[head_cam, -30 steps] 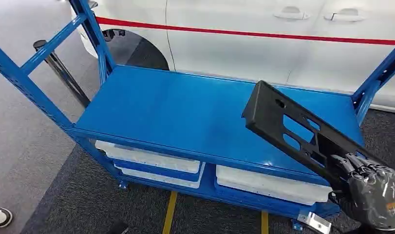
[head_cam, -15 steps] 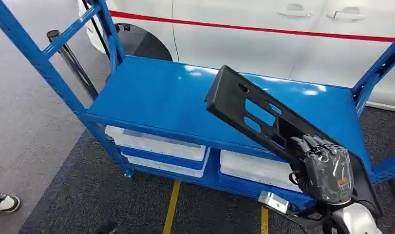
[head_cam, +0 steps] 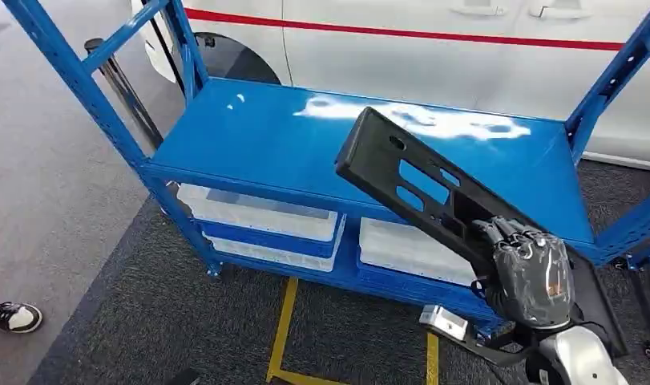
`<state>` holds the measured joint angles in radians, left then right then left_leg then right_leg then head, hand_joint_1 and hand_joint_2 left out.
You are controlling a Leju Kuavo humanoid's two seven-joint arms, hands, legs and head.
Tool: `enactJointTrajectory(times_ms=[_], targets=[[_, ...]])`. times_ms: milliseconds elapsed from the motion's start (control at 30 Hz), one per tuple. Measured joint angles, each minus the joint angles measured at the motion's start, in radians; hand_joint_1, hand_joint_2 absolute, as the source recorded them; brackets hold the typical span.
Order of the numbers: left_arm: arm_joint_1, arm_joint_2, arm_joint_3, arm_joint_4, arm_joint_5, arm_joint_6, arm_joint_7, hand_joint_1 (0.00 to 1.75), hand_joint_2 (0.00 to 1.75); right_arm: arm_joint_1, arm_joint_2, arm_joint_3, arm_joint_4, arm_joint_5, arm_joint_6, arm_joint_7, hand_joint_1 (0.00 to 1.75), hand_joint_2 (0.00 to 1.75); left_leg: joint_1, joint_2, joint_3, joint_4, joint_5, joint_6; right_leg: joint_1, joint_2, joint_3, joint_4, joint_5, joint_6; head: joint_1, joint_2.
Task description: Take the parts from the cabinet and place them on the table.
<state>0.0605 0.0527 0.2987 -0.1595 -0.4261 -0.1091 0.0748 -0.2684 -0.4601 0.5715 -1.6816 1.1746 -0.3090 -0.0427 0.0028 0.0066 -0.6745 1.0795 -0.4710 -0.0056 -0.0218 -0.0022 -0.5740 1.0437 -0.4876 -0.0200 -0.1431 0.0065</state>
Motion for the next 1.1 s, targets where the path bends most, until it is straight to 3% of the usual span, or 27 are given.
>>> enactJointTrajectory(times_ms=[67, 100, 133, 167, 233, 267, 300, 333, 433, 467, 500, 533, 567, 600, 633, 667, 700, 733, 767, 833, 933, 967, 1000, 1033, 1100], targets=[[0.0, 0.0, 0.0, 0.0, -0.003, -0.003, 0.0, 0.0, 1.75, 0.002, -0.001, 0.0, -0.005, 0.0, 0.001, 0.005, 1.75, 1.75, 0.005, 0.0, -0.027, 0.131, -0.114, -0.011, 0.001, -0.001, -0.028, 0.002, 0.021, -0.005, 0.0, 0.0], [0.0, 0.0, 0.0, 0.0, -0.003, -0.004, 0.0, 0.0, 1.75, 0.004, -0.003, 0.0, -0.007, 0.0, 0.001, 0.008, 1.75, 1.75, 0.007, 0.0, -0.039, 0.201, -0.149, -0.014, 0.002, -0.001, -0.041, 0.004, 0.032, -0.005, 0.0, 0.0], [-0.001, -0.001, -0.001, 0.0, -0.003, -0.006, 0.0, 0.0, 1.75, 0.007, -0.005, 0.0, -0.008, 0.001, 0.002, 0.008, 1.75, 1.75, 0.008, 0.0, -0.04, 0.256, -0.154, -0.016, 0.002, -0.001, -0.057, 0.007, 0.042, -0.005, 0.0, 0.0], [-0.001, -0.001, -0.001, 0.0, -0.003, -0.007, 0.0, 0.0, 1.75, 0.009, -0.006, 0.0, -0.008, 0.002, 0.002, 0.008, 1.75, 1.75, 0.009, 0.0, -0.023, 0.265, -0.126, -0.017, 0.002, -0.002, -0.072, 0.01, 0.052, -0.003, 0.0, 0.0], [-0.001, 0.0, -0.002, 0.0, -0.006, -0.009, -0.004, 0.0, 1.75, 0.014, -0.008, 0.0, -0.01, 0.006, 0.003, 0.014, 1.75, 1.75, 0.01, -0.001, 0.065, 0.167, -0.047, -0.013, 0.001, -0.002, -0.098, 0.013, 0.071, 0.002, 0.0, 0.0], [-0.002, -0.001, -0.003, 0.0, -0.009, -0.009, -0.008, 0.0, 1.75, 0.017, -0.011, 0.0, -0.014, 0.007, 0.004, 0.019, 1.75, 1.75, 0.01, -0.003, 0.129, 0.081, -0.034, -0.007, 0.001, 0.0, -0.107, 0.014, 0.082, 0.006, 0.0, 0.0], [-0.003, -0.001, -0.004, 0.0, -0.01, -0.008, -0.013, 0.0, 1.75, 0.02, -0.014, -0.002, -0.022, 0.008, 0.003, 0.019, 1.75, 1.75, 0.009, -0.007, 0.198, -0.014, -0.068, 0.0, 0.002, 0.0, -0.111, 0.014, 0.09, 0.011, -0.001, 0.0], [-0.003, -0.001, -0.004, 0.0, -0.012, -0.004, -0.019, 0.0, 1.75, 0.021, -0.019, -0.006, -0.029, 0.008, 0.003, 0.019, 1.75, 1.75, 0.002, -0.009, 0.245, -0.1, -0.094, 0.004, 0.004, 0.0, -0.112, 0.014, 0.1, 0.019, 0.0, 0.0], [-0.001, -0.005, -0.005, 0.0, -0.013, 0.007, -0.027, 0.0, 1.75, 0.03, -0.026, -0.01, -0.04, 0.01, 0.002, 0.019, 1.75, 1.75, -0.004, -0.01, 0.219, -0.091, -0.065, 0.017, 0.0, 0.0, -0.108, -0.014, 0.142, 0.04, 0.0, 0.0], [-0.001, -0.005, -0.005, 0.002, -0.013, 0.008, -0.027, 0.0, 1.75, 0.036, -0.032, -0.012, -0.042, 0.01, 0.001, 0.019, 1.75, 1.75, 0.011, -0.006, 0.207, -0.105, -0.044, 0.03, 0.002, 0.0, -0.116, -0.014, 0.136, 0.047, 0.0, 0.0], [-0.002, -0.008, -0.005, 0.003, -0.012, 0.009, -0.029, 0.0, 1.75, 0.041, -0.035, -0.014, -0.042, 0.009, 0.0, 0.019, 1.75, 1.75, 0.006, 0.001, 0.192, -0.104, -0.03, 0.038, 0.001, 0.003, -0.127, 0.007, 0.086, 0.046, 0.001, 0.0], [-0.001, -0.009, -0.005, 0.003, -0.012, 0.011, -0.031, 0.0, 1.75, 0.043, -0.038, -0.015, -0.042, 0.01, 0.0, 0.019, 1.75, 1.75, 0.005, 0.003, 0.176, -0.102, -0.015, 0.05, 0.0, 0.003, -0.144, 0.063, 0.005, 0.045, 0.001, 0.0], [0.002, -0.011, -0.005, 0.003, -0.012, 0.012, -0.031, 0.0, 1.75, 0.043, -0.039, -0.018, -0.042, 0.009, 0.0, 0.019, 1.75, 1.75, 0.003, 0.004, 0.155, -0.099, -0.001, 0.051, 0.0, 0.003, -0.158, 0.136, -0.062, 0.047, 0.002, 0.0], [0.003, -0.013, -0.005, 0.003, -0.012, 0.013, -0.032, 0.0, 1.75, 0.044, -0.039, -0.02, -0.042, 0.009, 0.0, 0.019, 1.75, 1.75, 0.0, 0.006, 0.134, -0.094, 0.013, 0.053, 0.0, 0.003, -0.169, 0.216, -0.105, 0.049, 0.002, 0.0], [0.003, -0.016, -0.005, 0.004, -0.011, 0.014, -0.033, 0.0, 1.75, 0.045, -0.04, -0.021, -0.042, 0.009, 0.0, 0.019, 1.75, 1.75, -0.002, 0.007, 0.112, -0.088, 0.025, 0.053, 0.0, 0.003, -0.174, 0.278, -0.111, 0.05, 0.002, 0.0], [0.003, -0.016, -0.005, 0.004, -0.011, 0.015, -0.033, 0.0, 1.75, 0.047, -0.04, -0.021, -0.042, 0.01, 0.0, 0.019, 1.75, 1.75, -0.003, 0.007, 0.089, -0.081, 0.036, 0.052, 0.0, 0.003, -0.165, 0.312, -0.082, 0.05, 0.002, 0.0], [0.003, -0.018, -0.005, 0.004, -0.011, 0.015, -0.034, 0.0, 1.75, 0.048, -0.041, -0.021, -0.042, 0.009, 0.0, 0.019, 1.75, 1.75, -0.003, 0.007, 0.069, -0.073, 0.046, 0.051, 0.001, 0.003, -0.141, 0.308, -0.041, 0.049, 0.002, 0.0], [0.003, -0.019, -0.005, 0.004, -0.011, 0.016, -0.035, 0.0, 1.75, 0.048, -0.041, -0.021, -0.042, 0.01, 0.0, 0.019, 1.75, 1.75, -0.004, 0.007, 0.045, -0.063, 0.056, 0.049, 0.001, 0.003, -0.094, 0.265, 0.003, 0.047, 0.002, 0.0], [0.003, -0.021, -0.005, 0.005, -0.011, 0.018, -0.035, 0.0, 1.75, 0.048, -0.041, -0.022, -0.042, 0.01, 0.0, 0.019, 1.75, 1.75, -0.004, 0.007, 0.025, -0.053, 0.065, 0.046, 0.001, 0.003, -0.028, 0.188, 0.014, 0.043, 0.002, 0.0], [0.003, -0.027, -0.005, 0.006, -0.011, 0.022, -0.036, 0.0, 1.75, 0.048, -0.041, -0.03, -0.048, 0.01, 0.0, 0.019, 1.75, 1.75, -0.009, 0.004, 0.006, -0.036, 0.078, 0.036, 0.011, 0.001, 0.11, -0.017, -0.079, 0.034, 0.002, 0.0], [0.006, -0.03, -0.005, 0.012, -0.011, 0.024, -0.036, 0.0, 1.75, 0.047, -0.044, -0.037, -0.053, 0.012, 0.0, 0.019, 1.75, 1.75, -0.003, 0.004, 0.005, -0.053, 0.116, 0.018, 0.018, 0.002, 0.089, -0.018, -0.063, 0.018, 0.0, 0.0], [0.009, -0.03, -0.006, 0.018, -0.011, 0.026, -0.036, 0.0, 1.75, 0.05, -0.044, -0.037, -0.053, 0.014, 0.002, 0.019, 1.75, 1.75, -0.009, 0.001, -0.002, -0.056, 0.123, 0.013, 0.004, -0.001, 0.076, -0.029, -0.045, 0.007, 0.002, 0.0], [0.01, -0.032, -0.006, 0.02, -0.01, 0.027, -0.036, 0.0, 1.75, 0.049, -0.044, -0.037, -0.053, 0.014, 0.003, 0.019, 1.75, 1.75, -0.004, -0.001, -0.015, -0.042, 0.086, 0.008, 0.003, -0.006, 0.062, -0.028, -0.029, -0.001, 0.0, 0.0], [0.01, -0.034, -0.006, 0.021, -0.01, 0.027, -0.036, 0.0, 1.75, 0.049, -0.044, -0.037, -0.054, 0.015, 0.004, 0.019, 1.75, 1.75, -0.002, -0.002, -0.027, -0.003, 0.016, 0.004, 0.002, -0.004, 0.043, -0.028, -0.013, -0.009, -0.001, 0.0], [0.01, -0.035, -0.007, 0.024, -0.01, 0.029, -0.035, 0.0, 1.75, 0.05, -0.044, -0.037, -0.056, 0.016, 0.006, 0.02, 1.75, 1.75, 0.004, -0.001, -0.052, 0.146, -0.113, -0.008, 0.002, -0.004, 0.009, -0.026, 0.017, -0.009, -0.001, 0.0]])
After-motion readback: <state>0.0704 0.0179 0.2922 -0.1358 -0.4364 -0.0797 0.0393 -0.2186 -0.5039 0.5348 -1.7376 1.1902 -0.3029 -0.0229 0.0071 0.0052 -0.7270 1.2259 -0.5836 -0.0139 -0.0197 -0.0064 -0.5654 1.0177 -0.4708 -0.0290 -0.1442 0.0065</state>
